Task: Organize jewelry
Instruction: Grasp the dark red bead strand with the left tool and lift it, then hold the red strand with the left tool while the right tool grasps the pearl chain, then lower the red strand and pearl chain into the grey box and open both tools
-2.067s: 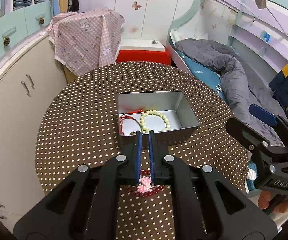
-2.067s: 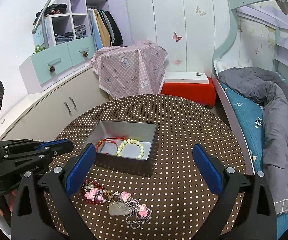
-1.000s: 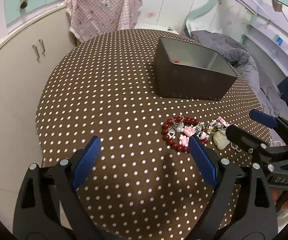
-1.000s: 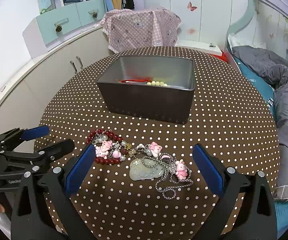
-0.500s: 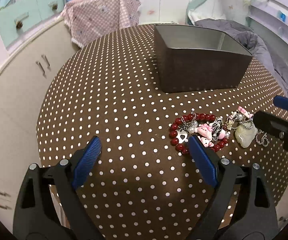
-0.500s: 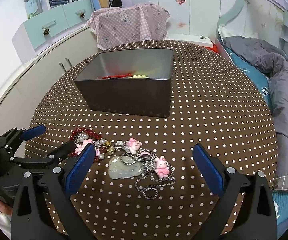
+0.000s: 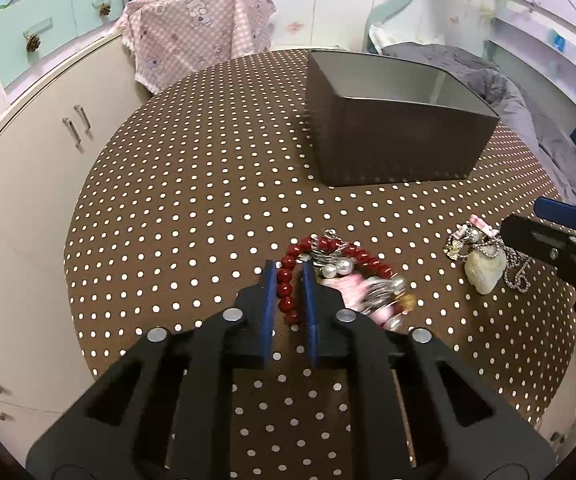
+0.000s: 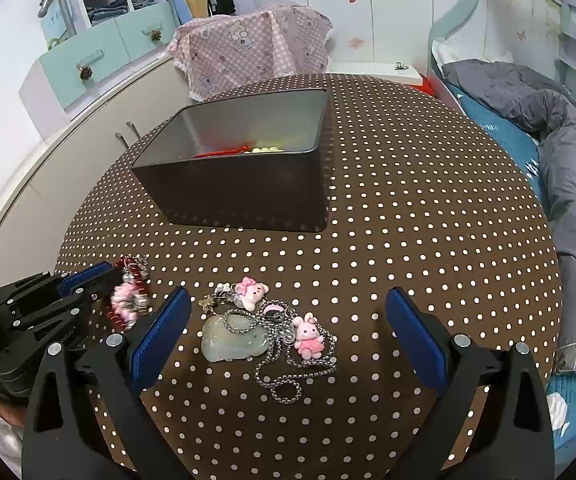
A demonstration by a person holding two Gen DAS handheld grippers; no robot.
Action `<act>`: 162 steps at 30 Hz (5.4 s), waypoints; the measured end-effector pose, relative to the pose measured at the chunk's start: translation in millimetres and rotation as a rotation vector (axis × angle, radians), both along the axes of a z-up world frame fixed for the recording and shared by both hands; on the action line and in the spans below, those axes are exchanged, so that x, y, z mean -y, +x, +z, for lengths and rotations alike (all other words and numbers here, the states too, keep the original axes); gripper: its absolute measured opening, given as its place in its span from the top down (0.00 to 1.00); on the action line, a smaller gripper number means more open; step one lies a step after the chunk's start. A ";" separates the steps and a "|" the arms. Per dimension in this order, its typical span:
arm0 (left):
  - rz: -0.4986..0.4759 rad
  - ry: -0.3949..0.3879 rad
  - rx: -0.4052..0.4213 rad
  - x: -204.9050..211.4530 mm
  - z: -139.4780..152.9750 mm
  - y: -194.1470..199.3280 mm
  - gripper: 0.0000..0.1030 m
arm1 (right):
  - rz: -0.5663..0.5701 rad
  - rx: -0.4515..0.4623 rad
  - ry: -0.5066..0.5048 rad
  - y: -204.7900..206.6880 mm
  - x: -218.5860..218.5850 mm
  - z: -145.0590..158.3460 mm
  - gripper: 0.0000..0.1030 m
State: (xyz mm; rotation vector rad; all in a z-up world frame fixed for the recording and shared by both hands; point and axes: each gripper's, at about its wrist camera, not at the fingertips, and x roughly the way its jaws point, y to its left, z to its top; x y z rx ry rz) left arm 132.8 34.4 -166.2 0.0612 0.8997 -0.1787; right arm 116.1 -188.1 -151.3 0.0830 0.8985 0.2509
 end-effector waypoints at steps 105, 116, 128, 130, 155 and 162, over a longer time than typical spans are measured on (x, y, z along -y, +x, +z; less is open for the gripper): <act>-0.001 -0.340 0.106 -66.8 25.1 -3.5 0.92 | 0.400 0.018 -0.182 22.5 -126.0 -17.5 0.92; -0.054 -0.358 0.135 -52.1 44.9 3.9 0.92 | 0.360 0.094 -0.113 17.4 -96.4 18.6 0.92; -0.106 -0.350 0.192 -31.0 77.3 20.0 0.92 | 0.264 0.240 -0.086 17.0 -54.9 73.2 0.92; -0.122 -0.347 0.212 -26.0 85.5 21.0 0.92 | 0.252 0.264 -0.086 17.9 -47.8 81.6 0.92; -0.211 -0.338 0.213 33.5 102.8 73.7 0.92 | 0.193 0.294 -0.078 67.3 -13.1 92.3 0.92; -0.202 -0.344 0.125 36.4 91.5 88.3 0.91 | 0.165 0.233 -0.066 79.9 -6.8 80.8 0.54</act>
